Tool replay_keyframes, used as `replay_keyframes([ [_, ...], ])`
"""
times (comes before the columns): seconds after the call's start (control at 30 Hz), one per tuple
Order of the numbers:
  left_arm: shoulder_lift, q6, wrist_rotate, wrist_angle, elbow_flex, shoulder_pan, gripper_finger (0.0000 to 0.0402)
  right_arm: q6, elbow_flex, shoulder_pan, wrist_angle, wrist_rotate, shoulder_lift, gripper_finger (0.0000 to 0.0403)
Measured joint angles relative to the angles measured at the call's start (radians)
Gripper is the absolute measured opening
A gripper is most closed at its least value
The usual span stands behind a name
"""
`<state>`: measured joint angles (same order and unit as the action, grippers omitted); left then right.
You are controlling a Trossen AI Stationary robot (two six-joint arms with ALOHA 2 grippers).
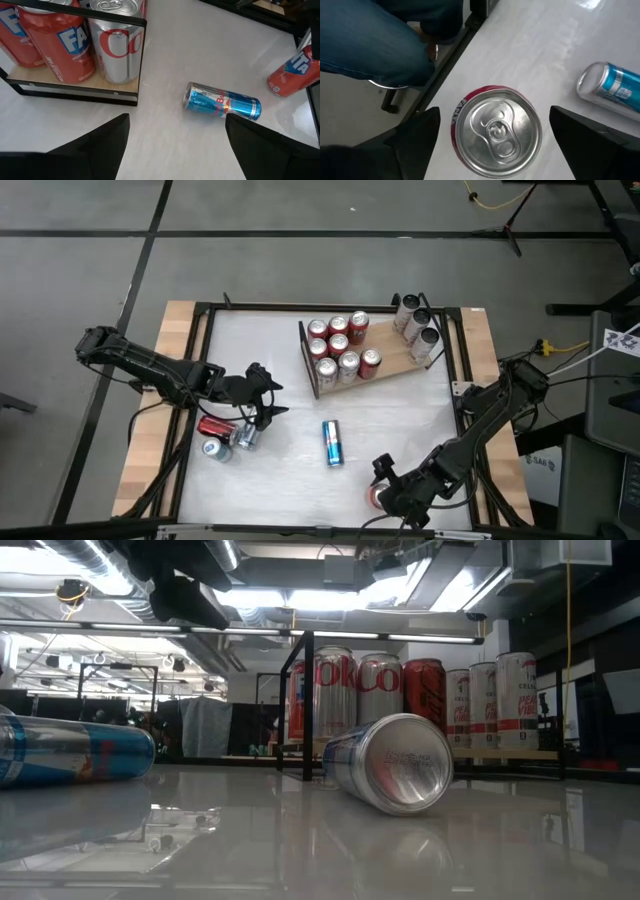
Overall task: Place canned beverage on shelf
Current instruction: Put the orange soda can on the shelf
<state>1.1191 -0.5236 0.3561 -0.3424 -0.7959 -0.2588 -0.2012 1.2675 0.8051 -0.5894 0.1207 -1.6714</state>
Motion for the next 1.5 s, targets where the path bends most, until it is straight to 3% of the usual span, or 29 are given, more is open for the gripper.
replay_keyframes([
  [0.57,0.0,0.0,-0.001,0.0,0.0,0.0,0.0319,0.005,0.0,0.0,0.016,0.019,-0.076,0.0363],
  [0.7,0.0,0.001,-0.002,0.0,0.0,0.0,0.0319,0.005,0.0,0.0,0.014,0.02,-0.08,0.034],
  [0.87,0.0,0.001,-0.002,0.0,0.0,0.0,0.0319,-0.009,0.0,-0.009,0.016,0.024,-0.08,0.0285],
  [1.17,0.0,0.0,-0.001,0.0,0.0,0.0,0.0319,-0.116,0.009,-0.093,-0.017,0.033,-0.074,0.0283],
  [1.5,0.0,0.0,-0.001,0.0,0.0,0.0,0.0319,-0.341,0.064,-0.213,-0.249,0.207,-0.074,0.0288],
])
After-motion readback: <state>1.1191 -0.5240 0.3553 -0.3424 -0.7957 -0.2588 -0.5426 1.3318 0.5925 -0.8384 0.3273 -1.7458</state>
